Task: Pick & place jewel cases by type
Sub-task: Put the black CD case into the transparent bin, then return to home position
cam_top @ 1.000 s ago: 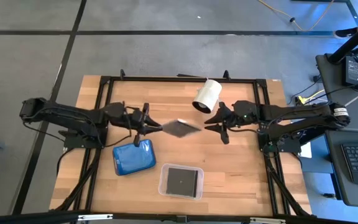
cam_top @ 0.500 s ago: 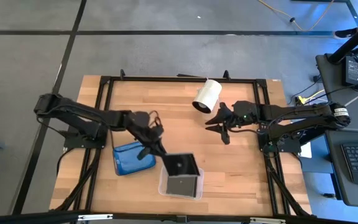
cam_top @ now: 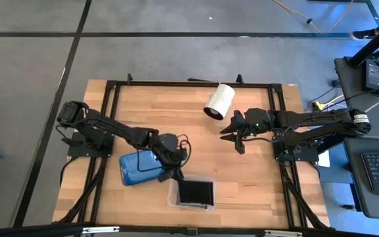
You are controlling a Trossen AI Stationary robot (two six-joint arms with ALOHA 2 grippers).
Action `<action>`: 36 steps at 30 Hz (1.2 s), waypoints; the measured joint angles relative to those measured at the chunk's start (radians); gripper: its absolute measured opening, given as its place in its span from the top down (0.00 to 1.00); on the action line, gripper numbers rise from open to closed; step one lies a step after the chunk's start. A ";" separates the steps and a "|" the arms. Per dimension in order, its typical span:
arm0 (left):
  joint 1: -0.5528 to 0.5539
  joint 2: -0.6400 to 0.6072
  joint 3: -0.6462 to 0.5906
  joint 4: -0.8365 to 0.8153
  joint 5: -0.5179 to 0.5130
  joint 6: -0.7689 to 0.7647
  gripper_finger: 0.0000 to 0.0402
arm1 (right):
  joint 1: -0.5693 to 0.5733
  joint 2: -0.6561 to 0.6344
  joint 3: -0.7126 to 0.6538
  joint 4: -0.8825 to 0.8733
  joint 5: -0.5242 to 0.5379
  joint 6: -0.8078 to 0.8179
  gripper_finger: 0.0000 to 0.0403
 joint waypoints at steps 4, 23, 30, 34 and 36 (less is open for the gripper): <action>-0.007 0.033 0.019 -0.031 0.016 -0.003 0.89 | 0.000 0.000 0.000 -0.018 0.000 0.000 0.71; -0.003 0.065 0.022 -0.072 -0.006 0.020 0.83 | 0.000 0.000 0.000 -0.047 -0.001 -0.024 0.71; 0.066 0.034 0.021 -0.097 0.103 0.080 0.84 | 0.000 -0.001 0.000 -0.034 0.027 -0.027 0.71; 0.141 -0.069 0.021 -0.192 0.080 0.209 0.83 | 0.003 -0.028 0.001 -0.055 0.093 -0.004 0.71; 0.175 -0.141 0.021 -0.286 -0.012 0.306 0.83 | 0.012 -0.057 -0.016 -0.061 0.094 -0.041 0.71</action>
